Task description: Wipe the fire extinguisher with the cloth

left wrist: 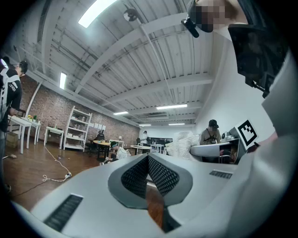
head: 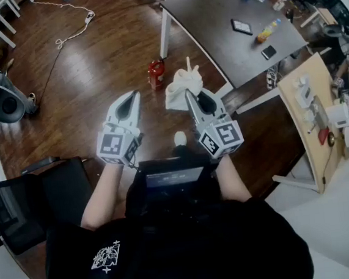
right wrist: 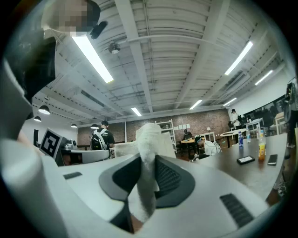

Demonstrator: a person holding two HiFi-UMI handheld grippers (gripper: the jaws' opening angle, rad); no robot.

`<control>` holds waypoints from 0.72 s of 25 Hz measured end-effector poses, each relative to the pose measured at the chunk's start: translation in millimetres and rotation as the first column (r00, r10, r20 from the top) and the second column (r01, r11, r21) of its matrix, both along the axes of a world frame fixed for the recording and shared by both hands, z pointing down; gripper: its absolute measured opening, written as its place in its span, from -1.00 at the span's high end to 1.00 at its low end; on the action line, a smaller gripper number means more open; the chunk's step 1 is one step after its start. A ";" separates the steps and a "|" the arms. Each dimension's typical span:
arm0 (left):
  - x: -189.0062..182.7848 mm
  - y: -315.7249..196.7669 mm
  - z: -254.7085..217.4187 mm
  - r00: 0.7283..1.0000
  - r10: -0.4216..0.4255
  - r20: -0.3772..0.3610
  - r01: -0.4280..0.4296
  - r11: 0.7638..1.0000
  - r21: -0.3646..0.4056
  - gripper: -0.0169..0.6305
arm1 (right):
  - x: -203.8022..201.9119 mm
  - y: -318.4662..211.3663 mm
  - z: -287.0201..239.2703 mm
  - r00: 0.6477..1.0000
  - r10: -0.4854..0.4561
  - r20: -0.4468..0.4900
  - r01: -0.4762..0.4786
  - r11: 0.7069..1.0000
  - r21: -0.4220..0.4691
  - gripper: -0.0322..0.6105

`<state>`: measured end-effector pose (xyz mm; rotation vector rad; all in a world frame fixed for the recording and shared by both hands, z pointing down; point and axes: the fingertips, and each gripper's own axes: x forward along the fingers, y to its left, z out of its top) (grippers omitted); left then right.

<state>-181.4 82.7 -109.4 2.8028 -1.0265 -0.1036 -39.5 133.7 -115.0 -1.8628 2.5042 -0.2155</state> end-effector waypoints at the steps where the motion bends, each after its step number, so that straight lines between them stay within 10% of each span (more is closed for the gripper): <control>1: 3.4 -3.4 1.1 1.000 -0.001 0.001 0.001 1.000 -0.001 0.94 | 3.4 -4.3 1.6 1.000 -0.003 0.001 0.003 1.000 0.001 0.60; 18: 85.1 -118.6 85.7 0.994 -0.097 0.049 0.100 0.992 -0.074 0.94 | 96.3 -150.6 85.0 0.989 -0.149 -0.002 0.149 0.987 -0.052 0.59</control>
